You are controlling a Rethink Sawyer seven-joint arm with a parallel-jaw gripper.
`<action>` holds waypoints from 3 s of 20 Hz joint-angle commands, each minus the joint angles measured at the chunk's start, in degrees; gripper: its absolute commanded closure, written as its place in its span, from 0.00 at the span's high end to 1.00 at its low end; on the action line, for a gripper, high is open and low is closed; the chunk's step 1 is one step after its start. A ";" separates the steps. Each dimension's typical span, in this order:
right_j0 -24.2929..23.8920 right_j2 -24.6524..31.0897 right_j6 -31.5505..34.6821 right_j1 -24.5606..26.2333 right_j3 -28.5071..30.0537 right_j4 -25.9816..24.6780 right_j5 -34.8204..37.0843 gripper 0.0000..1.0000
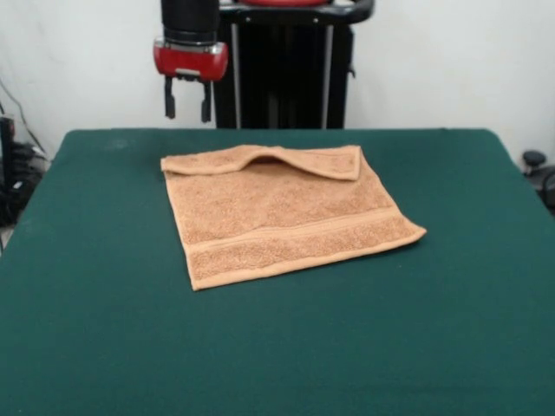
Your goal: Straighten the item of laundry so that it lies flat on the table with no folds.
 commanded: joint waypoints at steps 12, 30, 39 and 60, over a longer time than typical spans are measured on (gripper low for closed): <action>1.42 9.98 0.61 -3.66 3.75 3.28 8.44 1.00; 2.75 13.45 1.72 -6.60 2.99 8.47 13.68 1.00; 9.74 9.57 6.95 -2.84 -0.54 11.23 10.54 1.00; 14.84 5.81 8.19 0.96 -2.97 16.41 6.74 1.00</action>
